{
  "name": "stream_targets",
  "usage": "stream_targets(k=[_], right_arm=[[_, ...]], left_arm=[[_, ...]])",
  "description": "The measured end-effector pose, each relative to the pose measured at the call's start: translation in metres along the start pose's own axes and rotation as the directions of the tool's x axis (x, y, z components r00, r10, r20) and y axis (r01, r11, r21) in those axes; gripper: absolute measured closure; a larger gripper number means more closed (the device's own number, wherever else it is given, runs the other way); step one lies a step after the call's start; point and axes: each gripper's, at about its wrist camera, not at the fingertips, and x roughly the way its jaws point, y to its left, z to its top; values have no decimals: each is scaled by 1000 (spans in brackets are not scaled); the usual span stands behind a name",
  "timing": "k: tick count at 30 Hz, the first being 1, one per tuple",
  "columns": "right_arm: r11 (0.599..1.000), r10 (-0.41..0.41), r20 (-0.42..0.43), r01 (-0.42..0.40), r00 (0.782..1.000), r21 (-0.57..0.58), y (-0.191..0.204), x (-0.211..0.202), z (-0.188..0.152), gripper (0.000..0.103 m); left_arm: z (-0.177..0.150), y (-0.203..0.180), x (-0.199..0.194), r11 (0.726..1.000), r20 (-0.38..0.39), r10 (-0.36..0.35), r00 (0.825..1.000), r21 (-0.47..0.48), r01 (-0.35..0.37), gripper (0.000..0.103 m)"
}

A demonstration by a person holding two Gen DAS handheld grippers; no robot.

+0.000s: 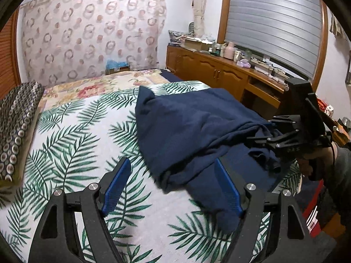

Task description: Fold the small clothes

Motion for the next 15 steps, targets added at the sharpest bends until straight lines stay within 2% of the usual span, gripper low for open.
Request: stream_targets(k=[1,3,5,12,15], right_arm=[[1000,-6,-4,5,1000,-7,0,1,2,55],[999,-22,-1,22,1000,-25,0,-2,4,76],[999,-23,24,24,999,-38,3,-9,4,87],[994,-39,174,55,984,-90,24,-56,8,91],[992,-50,199,72,979,-104,27,-73,11,91]], left_arm=[[-2,2,1,1000,-3,1,1000,-7,-1,24],[-4,4,2,1000,-5,2,1000,-14,-2,24],[-4,6,2,1000,-5,2,1000,-18,-2,24],[-4,4,0,1000,10,-2,1000,-14,2,24],[-4,3,-4,1000,18,-5,1000,-13,6,24]])
